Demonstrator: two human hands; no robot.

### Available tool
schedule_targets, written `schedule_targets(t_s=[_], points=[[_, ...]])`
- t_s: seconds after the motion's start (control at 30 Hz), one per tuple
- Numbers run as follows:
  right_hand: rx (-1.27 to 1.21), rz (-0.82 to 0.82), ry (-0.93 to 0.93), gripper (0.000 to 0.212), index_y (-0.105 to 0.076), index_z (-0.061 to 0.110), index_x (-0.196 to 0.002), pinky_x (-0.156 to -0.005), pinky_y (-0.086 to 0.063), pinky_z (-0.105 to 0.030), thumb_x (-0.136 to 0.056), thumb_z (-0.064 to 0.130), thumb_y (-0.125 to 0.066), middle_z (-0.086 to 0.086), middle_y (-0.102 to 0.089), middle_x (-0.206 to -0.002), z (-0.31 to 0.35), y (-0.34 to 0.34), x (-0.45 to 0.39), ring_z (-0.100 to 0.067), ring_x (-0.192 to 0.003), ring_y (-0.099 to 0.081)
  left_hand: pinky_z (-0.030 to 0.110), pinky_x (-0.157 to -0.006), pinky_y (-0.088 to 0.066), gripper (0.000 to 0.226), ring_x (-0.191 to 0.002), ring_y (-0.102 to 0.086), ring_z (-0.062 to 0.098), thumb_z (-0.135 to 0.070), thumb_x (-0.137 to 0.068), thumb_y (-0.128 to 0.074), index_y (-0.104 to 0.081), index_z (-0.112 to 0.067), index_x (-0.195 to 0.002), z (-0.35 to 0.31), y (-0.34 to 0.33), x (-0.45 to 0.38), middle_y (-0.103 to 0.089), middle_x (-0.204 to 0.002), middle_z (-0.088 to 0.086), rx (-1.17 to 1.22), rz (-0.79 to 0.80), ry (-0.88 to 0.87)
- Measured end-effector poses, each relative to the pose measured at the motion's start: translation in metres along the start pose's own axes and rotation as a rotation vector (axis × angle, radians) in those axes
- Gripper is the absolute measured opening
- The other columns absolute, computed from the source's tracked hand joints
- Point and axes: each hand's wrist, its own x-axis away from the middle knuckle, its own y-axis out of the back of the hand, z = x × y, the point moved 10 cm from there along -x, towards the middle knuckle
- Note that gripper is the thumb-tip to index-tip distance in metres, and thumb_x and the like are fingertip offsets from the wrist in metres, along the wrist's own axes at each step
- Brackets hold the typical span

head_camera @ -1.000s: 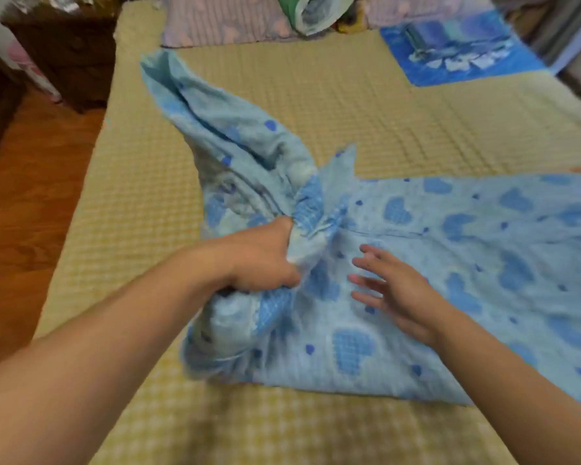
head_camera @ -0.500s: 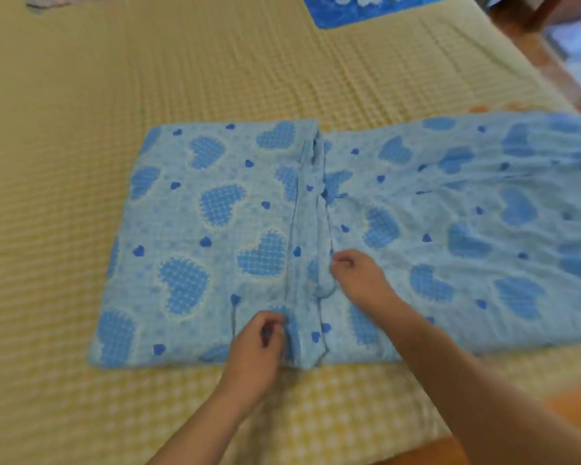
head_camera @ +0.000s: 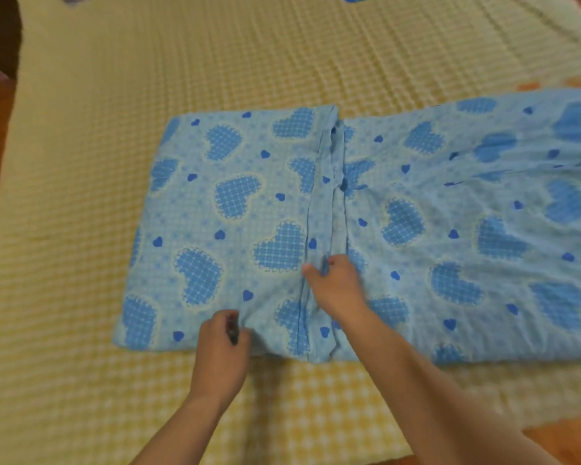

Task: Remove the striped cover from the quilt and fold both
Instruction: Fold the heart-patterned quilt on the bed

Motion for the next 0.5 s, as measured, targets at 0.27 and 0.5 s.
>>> schedule_targets(t_s=[0.27, 0.5], points=[[0.135, -0.159, 0.132, 0.034, -0.06, 0.02, -0.093, -0.058, -0.038, -0.029, -0.098, 0.049, -0.045, -0.004, -0.064, -0.075, -0.015, -0.014, 0.055, -0.026, -0.073, -0.065, 0.045, -0.1, -0.045, 0.045, -0.109, -0.053, 0.023, -0.028, -0.091, -0.056, -0.056, -0.023, -0.137, 0.0, 0.009, 0.008, -0.054, -0.121, 0.003, -0.188, -0.081, -0.124], [0.307, -0.157, 0.077, 0.036, -0.056, 0.019, -0.125, -0.091, -0.047, -0.036, -0.096, 0.04, -0.054, -0.006, -0.055, -0.124, -0.043, 0.069, 0.007, -0.025, -0.112, -0.057, 0.042, -0.099, -0.044, 0.046, -0.118, -0.053, 0.028, -0.045, -0.089, -0.05, -0.062, -0.036, -0.132, 0.009, -0.001, -0.005, -0.058, -0.128, 0.001, -0.645, 0.1, -0.239]])
